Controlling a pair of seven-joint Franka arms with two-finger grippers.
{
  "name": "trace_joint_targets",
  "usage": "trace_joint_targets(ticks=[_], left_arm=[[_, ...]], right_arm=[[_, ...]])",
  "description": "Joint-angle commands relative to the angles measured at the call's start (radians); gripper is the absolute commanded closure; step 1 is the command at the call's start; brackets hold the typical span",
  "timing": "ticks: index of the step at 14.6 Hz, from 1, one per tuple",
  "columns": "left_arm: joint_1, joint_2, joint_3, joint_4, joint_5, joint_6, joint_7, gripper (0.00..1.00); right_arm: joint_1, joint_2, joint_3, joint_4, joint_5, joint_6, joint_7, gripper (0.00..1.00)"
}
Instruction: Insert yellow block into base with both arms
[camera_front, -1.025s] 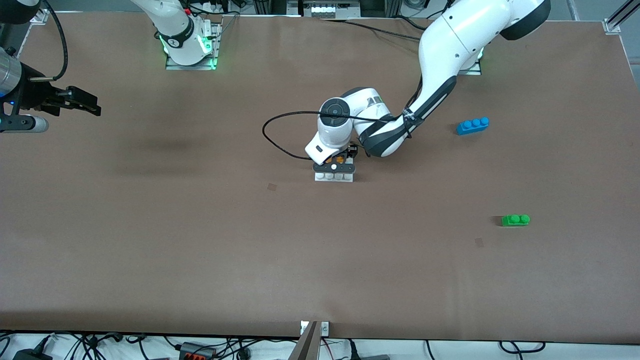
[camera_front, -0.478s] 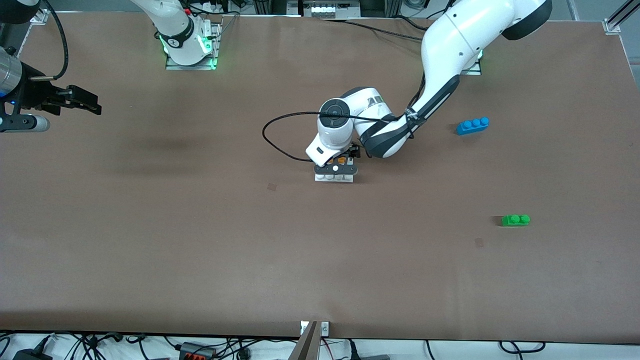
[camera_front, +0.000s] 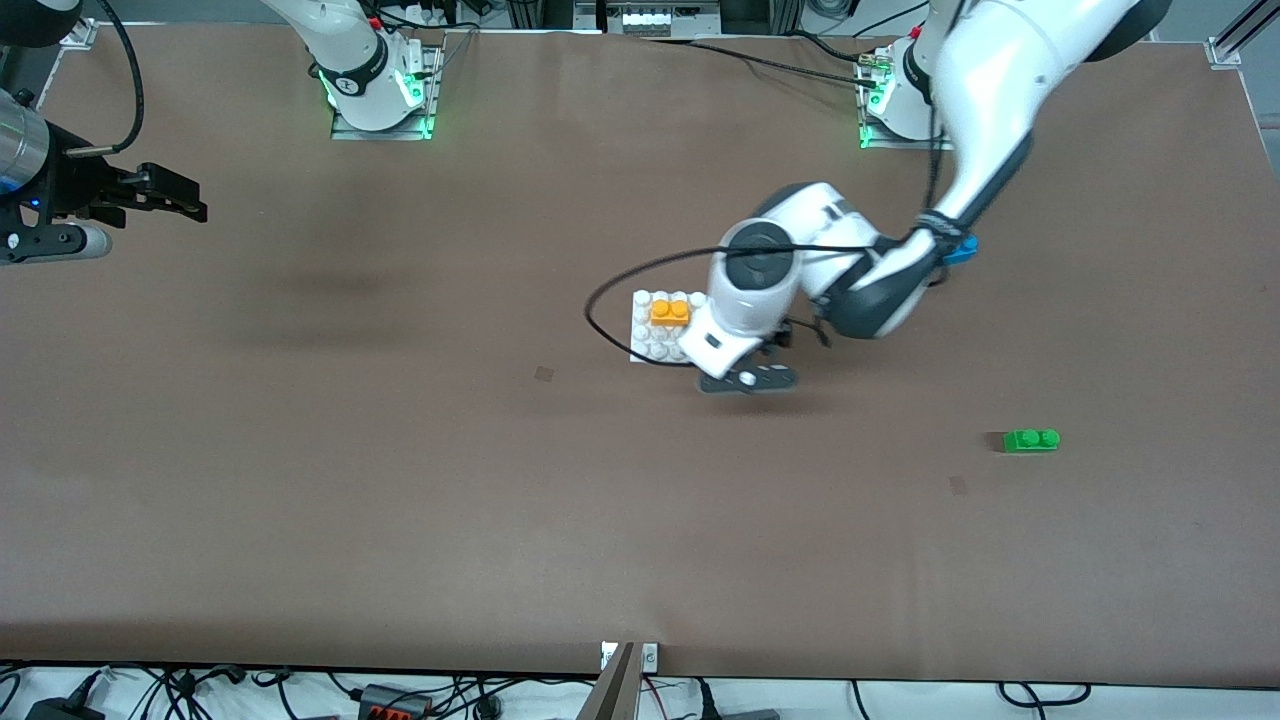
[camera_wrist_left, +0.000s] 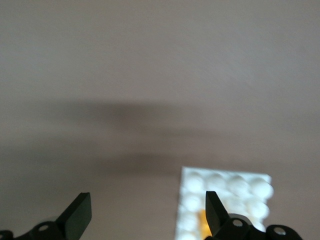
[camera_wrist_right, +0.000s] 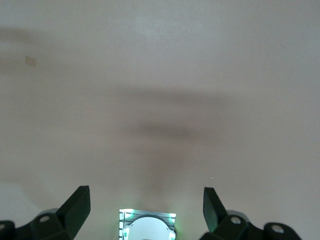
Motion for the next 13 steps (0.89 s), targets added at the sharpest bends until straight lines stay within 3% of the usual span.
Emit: trace_joint_targets(ticks=[1,6,9,13], left_arm=[[0.073,-0.026,0.006,-0.009,0.004,-0.023,0.127,0.00],[0.082,-0.106,0.145,-0.023,-0.010,-0.023,0.394,0.00],[0.082,-0.178,0.235,-0.029,-0.099,-0.035,0.513,0.00],[0.082,-0.299,0.367,-0.024,-0.208,-0.143,0.668,0.00]], right_arm=[[0.003,0.001,-0.004,0.010,0.016,-0.007,-0.027,0.00],[0.003,0.001,-0.005,0.010,0.016,-0.007,-0.027,0.00],[0.003,0.007,-0.005,0.013,0.016,-0.004,-0.027,0.00],[0.005,0.009,-0.004,0.015,0.022,-0.004,-0.027,0.00]])
